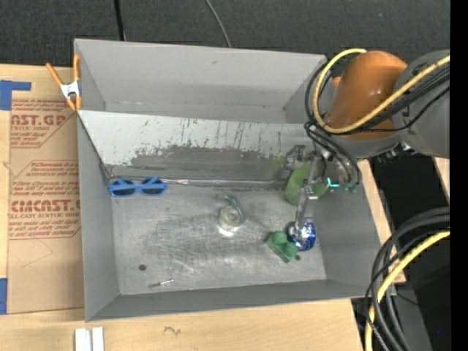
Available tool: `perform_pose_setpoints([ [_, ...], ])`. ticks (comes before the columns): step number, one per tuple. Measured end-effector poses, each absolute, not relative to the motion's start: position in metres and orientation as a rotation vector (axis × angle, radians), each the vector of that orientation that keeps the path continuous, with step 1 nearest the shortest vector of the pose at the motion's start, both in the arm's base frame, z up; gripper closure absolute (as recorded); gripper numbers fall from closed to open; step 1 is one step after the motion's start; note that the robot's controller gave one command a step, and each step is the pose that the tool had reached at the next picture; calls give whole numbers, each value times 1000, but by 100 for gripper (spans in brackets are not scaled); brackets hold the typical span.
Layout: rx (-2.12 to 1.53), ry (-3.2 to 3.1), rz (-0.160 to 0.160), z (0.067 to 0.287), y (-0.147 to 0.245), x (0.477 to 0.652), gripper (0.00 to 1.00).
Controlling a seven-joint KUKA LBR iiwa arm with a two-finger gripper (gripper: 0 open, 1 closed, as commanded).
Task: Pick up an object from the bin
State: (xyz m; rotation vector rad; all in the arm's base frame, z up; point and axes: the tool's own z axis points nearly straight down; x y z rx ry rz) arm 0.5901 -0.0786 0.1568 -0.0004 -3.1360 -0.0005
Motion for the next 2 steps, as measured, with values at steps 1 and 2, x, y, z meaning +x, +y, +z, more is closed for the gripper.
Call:
perform_pose_setpoints([
  [1, -163, -3142, -6, 117, -115, 575, 0],
  [2, -96, -3143, -28, 92, -125, 543, 0],
])
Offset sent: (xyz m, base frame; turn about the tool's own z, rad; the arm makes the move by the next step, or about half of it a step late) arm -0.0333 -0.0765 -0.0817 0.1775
